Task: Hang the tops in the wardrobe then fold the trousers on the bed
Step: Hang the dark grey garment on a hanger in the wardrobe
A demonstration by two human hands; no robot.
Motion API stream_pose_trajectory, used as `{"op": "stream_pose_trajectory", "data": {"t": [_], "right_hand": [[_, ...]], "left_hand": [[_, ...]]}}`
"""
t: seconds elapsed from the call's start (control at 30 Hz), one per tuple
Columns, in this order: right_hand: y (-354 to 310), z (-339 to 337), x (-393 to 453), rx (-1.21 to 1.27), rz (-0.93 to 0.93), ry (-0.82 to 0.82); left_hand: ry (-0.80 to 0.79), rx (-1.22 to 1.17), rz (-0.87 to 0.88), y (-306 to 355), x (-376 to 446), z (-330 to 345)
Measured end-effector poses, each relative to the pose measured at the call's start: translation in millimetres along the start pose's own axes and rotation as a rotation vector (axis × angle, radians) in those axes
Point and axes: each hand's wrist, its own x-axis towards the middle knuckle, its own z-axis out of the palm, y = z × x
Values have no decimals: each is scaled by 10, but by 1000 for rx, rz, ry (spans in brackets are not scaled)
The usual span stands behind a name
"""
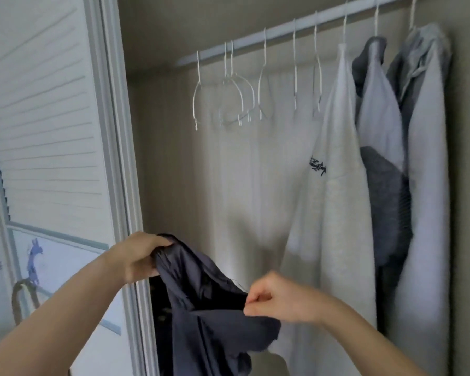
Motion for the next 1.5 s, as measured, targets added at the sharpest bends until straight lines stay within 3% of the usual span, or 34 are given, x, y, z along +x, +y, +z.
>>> {"op": "stream_pose_trajectory", "data": {"t": [0.1, 0.27, 0.4, 0.53, 0.6, 0.73, 0.87, 1.03, 1.17, 1.37, 1.5], "right_hand": [[-137, -407, 162, -81, 5, 233], [-587, -1332, 354, -185, -17, 806], [-975, -1908, 430, -264, -112, 1178], [-1141, -2435, 629, -514, -136, 1444], [-1177, -2698, 741, -710, -12, 1440], [-1244, -3013, 891, -890, 312, 1274], [-1183, -3201, 1029, -815, 530, 1208], [-1020, -3335, 1132, -739, 669, 1096], [-880, -3420, 1252, -422, 600, 1174], [-831, -3387, 1267, -83, 294, 1359], [-1003, -2935, 972, 117, 94, 1433]], "left_hand": [[-144, 77, 94, 326, 153, 155], [-246, 434, 378, 809, 353, 415], [-208, 650, 668, 1091, 551, 488], [-163, 683, 792, 1295, 751, 479], [-178, 661, 771, 1366, 845, 467], [-213, 630, 690, 1439, 962, 443], [-248, 652, 707, 1453, 1022, 403], [-270, 692, 758, 1443, 1098, 438], [-342, 650, 801, 1415, 1136, 476], [-412, 737, 952, 1224, 1310, 519], [-416, 792, 862, 1001, 1365, 602]]}}
